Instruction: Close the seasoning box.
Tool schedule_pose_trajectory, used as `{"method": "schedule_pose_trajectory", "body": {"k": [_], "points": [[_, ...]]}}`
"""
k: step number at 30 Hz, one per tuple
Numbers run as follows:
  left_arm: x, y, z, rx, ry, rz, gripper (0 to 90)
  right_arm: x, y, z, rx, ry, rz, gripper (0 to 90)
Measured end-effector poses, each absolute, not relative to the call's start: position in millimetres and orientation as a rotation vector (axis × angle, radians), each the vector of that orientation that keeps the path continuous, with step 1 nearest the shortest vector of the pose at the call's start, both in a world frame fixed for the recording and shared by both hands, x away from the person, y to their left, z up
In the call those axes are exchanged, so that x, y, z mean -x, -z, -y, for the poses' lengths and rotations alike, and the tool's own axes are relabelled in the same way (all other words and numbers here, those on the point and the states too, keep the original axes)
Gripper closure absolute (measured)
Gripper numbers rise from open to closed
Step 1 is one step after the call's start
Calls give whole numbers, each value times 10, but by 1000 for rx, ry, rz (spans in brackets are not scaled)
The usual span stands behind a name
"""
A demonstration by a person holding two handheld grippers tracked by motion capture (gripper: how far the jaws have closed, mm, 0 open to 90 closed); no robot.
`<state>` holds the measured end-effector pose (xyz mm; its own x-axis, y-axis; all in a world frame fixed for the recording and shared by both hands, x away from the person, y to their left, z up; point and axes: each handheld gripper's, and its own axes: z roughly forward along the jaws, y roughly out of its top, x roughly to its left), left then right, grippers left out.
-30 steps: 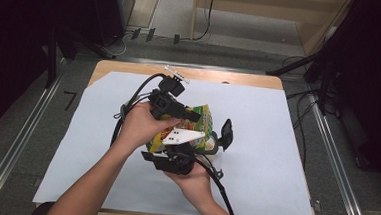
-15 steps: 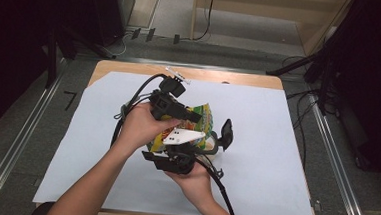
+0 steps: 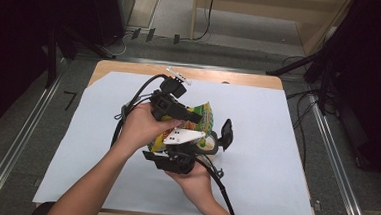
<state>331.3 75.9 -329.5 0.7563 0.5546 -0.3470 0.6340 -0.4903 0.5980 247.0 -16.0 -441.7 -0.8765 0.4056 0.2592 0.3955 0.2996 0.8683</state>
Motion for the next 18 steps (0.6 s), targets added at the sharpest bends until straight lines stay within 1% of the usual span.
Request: {"method": "schedule_pose_trajectory", "body": {"k": [18], "points": [[-3366, 3322, -788, -2201, 159, -903, 739, -2444, 4382, 149, -789, -1690, -2535, 705]]}}
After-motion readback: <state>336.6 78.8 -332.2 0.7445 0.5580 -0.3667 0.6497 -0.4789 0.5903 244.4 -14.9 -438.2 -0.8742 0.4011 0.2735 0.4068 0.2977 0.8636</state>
